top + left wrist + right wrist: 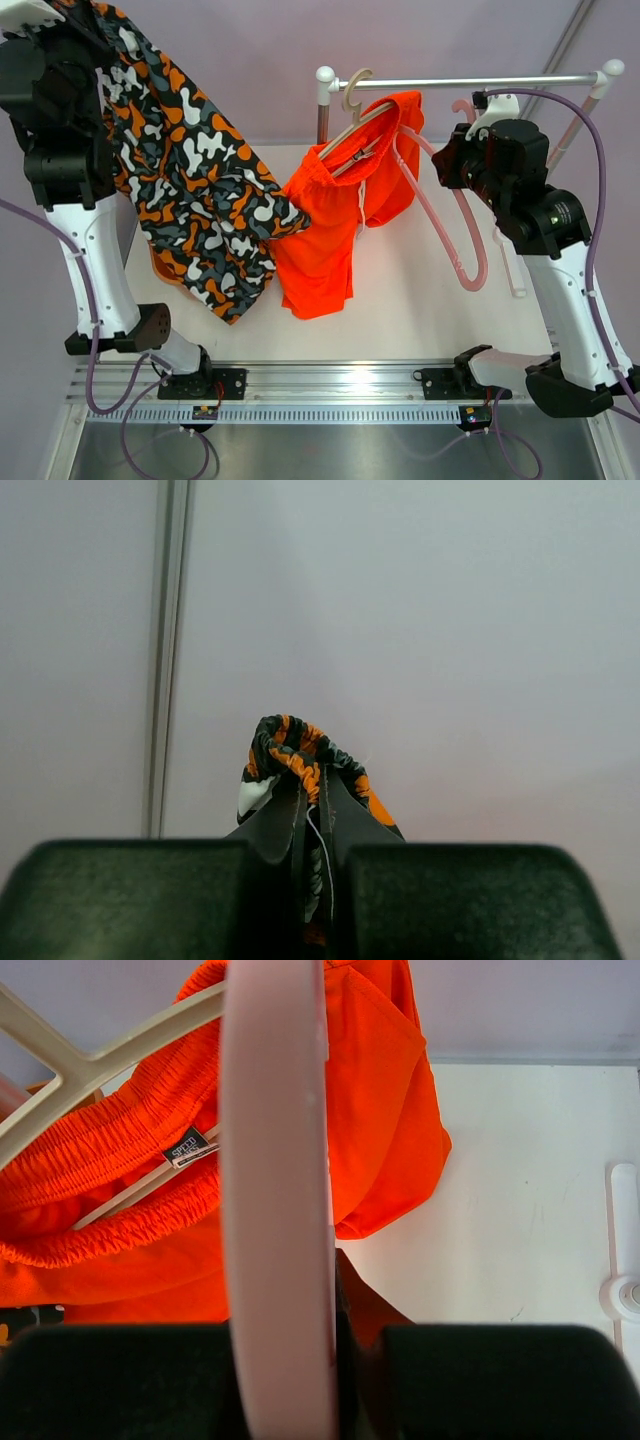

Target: Remove the shorts from the hanger

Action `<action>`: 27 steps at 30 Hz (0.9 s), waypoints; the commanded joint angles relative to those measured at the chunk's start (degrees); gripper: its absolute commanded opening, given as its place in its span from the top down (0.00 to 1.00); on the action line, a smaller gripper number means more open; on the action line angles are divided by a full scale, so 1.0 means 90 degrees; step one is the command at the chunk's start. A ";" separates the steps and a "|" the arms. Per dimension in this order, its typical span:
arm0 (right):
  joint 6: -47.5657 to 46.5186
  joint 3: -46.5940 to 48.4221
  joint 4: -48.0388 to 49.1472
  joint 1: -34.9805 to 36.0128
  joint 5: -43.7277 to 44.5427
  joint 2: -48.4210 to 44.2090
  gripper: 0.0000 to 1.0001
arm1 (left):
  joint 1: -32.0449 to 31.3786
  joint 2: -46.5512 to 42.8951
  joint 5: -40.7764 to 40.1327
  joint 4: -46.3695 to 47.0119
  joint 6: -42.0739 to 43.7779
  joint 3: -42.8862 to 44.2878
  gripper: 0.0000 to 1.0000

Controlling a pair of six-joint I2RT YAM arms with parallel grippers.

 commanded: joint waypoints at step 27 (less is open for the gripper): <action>-0.0083 -0.0180 0.0370 0.0040 -0.0091 0.0094 1.00 | 0.0208 0.0850 -0.0395 0.1588 -0.1016 -0.1812 1.00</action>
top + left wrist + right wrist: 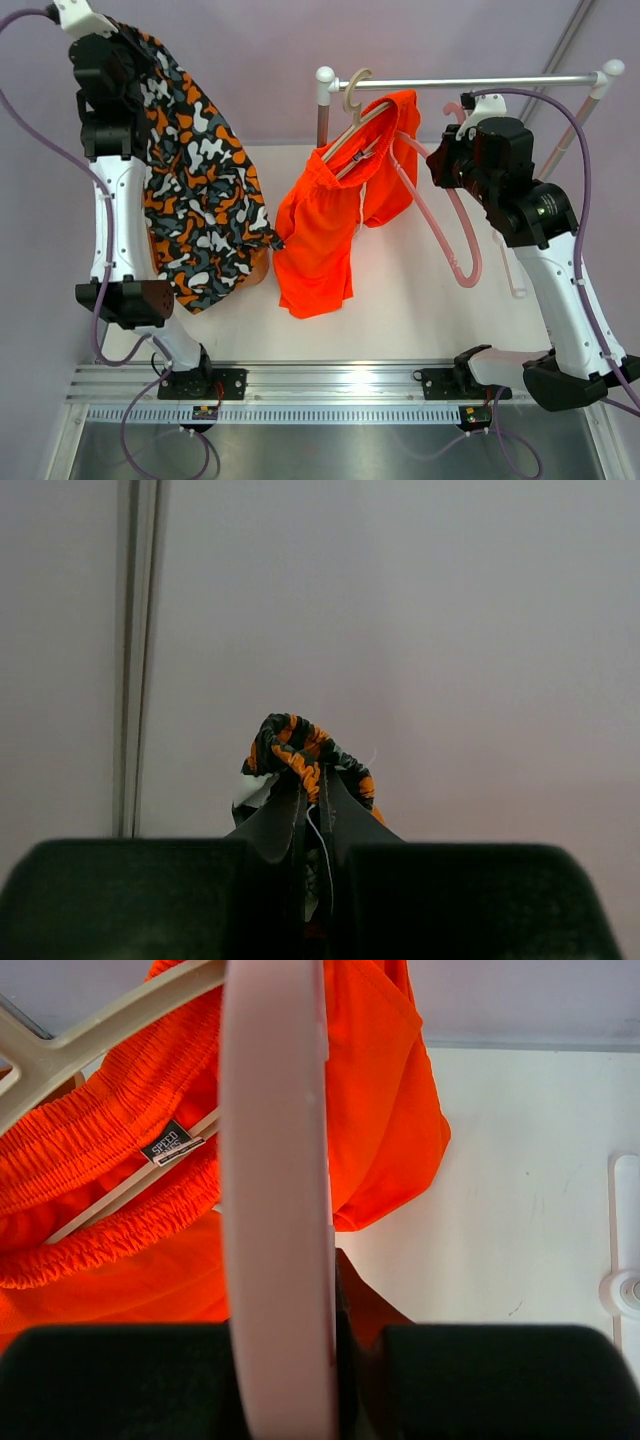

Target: Remove the shorts from the hanger

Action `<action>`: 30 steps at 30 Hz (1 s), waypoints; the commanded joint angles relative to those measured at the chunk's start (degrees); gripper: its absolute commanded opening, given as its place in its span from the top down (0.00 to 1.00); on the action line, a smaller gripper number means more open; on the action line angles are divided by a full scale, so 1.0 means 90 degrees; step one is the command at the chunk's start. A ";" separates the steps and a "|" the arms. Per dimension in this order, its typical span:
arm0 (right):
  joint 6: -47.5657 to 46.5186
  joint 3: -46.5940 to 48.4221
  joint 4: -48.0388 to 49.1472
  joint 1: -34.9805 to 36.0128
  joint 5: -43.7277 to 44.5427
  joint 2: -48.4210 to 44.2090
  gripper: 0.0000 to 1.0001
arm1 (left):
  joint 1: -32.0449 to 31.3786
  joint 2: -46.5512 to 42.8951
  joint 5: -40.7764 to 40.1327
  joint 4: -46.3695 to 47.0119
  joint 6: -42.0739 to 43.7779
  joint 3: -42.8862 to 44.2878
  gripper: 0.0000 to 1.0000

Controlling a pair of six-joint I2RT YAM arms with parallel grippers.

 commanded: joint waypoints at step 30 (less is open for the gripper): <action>0.0234 -0.0984 0.0593 0.0040 -0.0311 -0.0921 1.00 | -0.0360 -0.0450 -0.1351 -0.0857 -0.3097 -0.5820 0.75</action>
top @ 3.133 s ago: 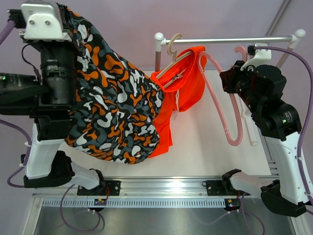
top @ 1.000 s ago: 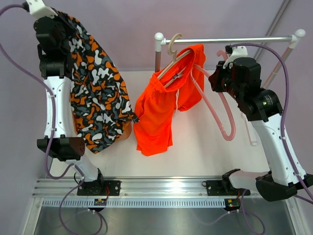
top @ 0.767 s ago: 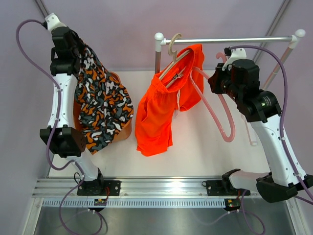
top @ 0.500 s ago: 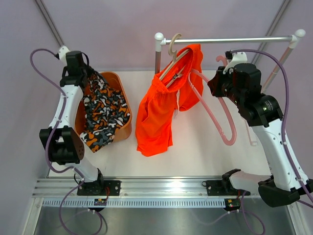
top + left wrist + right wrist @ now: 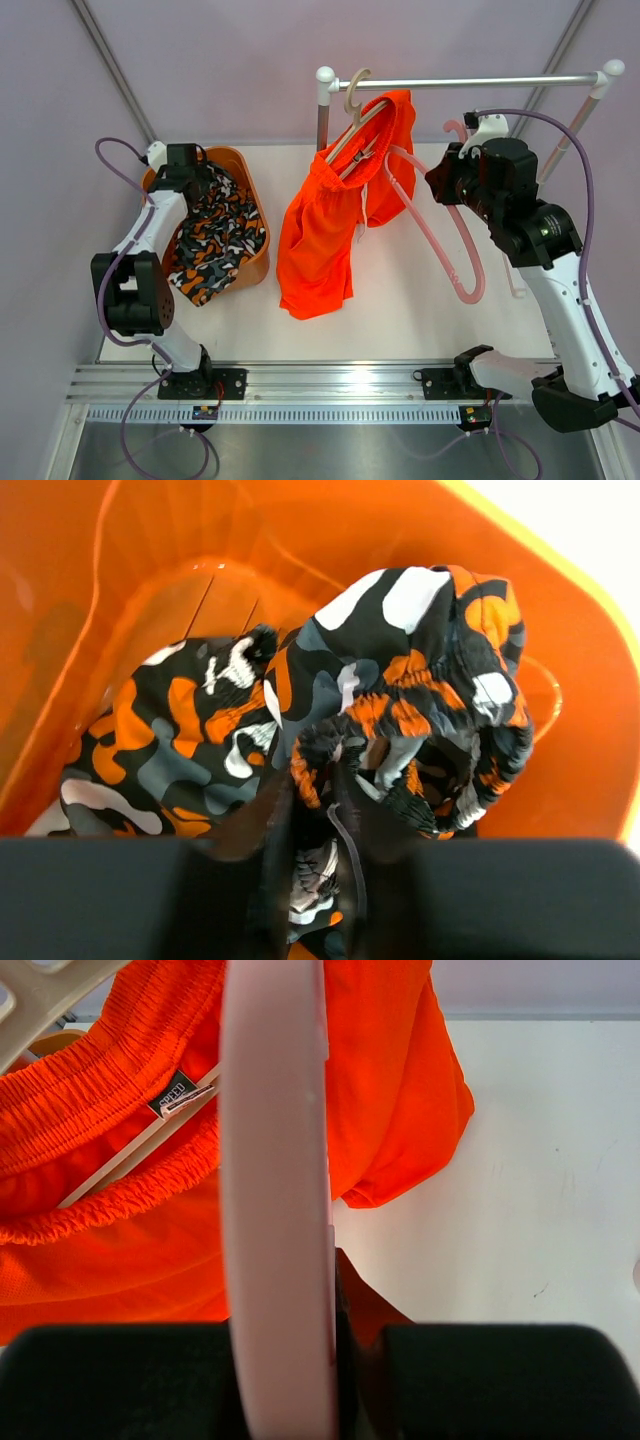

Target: Remove the shorts from the hanger

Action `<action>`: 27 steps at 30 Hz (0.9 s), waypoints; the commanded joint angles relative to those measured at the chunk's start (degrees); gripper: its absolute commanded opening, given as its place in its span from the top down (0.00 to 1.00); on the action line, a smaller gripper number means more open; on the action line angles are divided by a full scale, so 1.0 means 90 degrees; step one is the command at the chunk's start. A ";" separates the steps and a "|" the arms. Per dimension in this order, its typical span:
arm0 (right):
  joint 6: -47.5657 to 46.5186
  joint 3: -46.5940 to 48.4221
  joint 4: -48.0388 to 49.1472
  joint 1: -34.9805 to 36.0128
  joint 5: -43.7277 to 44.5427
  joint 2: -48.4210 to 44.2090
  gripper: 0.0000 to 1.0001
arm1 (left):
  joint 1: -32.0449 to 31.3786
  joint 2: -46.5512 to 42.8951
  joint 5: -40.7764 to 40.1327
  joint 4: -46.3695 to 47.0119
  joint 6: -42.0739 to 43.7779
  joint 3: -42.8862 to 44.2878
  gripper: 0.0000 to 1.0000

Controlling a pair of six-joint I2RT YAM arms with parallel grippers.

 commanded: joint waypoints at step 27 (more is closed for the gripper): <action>-0.0726 0.0170 0.0711 0.0037 0.0861 -0.0480 1.00 | -0.0381 -0.1866 0.1034 0.0045 0.0581 0.0118 0.01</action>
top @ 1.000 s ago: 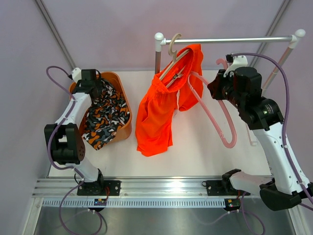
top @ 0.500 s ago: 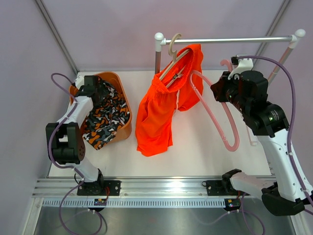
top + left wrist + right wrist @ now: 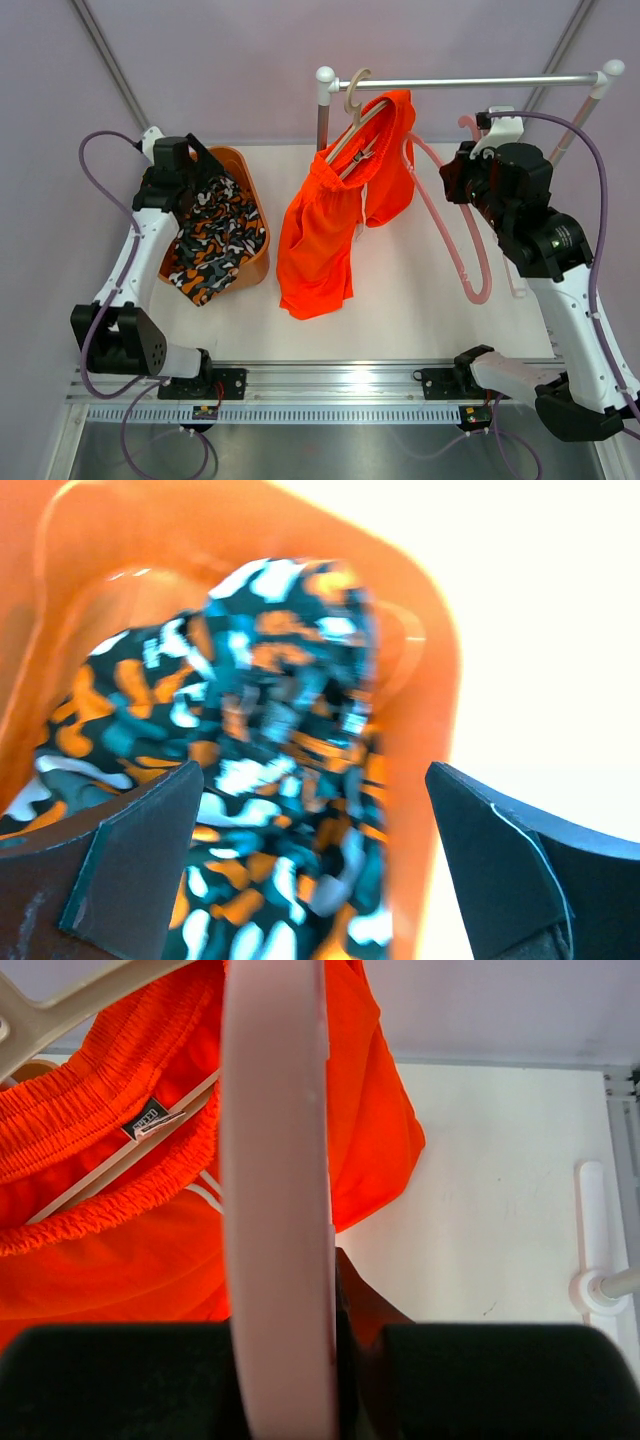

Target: Remove the shorts from the hanger

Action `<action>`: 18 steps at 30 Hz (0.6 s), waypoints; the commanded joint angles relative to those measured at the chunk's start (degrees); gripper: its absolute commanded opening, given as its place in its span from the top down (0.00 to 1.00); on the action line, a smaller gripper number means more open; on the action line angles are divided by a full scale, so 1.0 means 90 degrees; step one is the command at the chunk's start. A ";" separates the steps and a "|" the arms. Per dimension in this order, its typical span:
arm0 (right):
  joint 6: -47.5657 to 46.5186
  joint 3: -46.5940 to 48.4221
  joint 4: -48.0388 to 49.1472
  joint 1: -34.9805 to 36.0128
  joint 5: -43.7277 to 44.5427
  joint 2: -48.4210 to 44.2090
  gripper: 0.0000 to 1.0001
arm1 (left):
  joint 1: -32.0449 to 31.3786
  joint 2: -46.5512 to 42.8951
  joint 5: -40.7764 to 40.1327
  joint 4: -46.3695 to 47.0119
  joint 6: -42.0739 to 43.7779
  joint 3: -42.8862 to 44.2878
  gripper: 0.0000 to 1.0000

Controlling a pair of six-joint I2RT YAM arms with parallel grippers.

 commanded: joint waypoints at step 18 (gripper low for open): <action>-0.0912 0.0253 0.2019 -0.1761 -0.0733 0.0338 1.00 | -0.1127 -0.2340 0.0876 -0.0060 0.0983 0.0396 0.01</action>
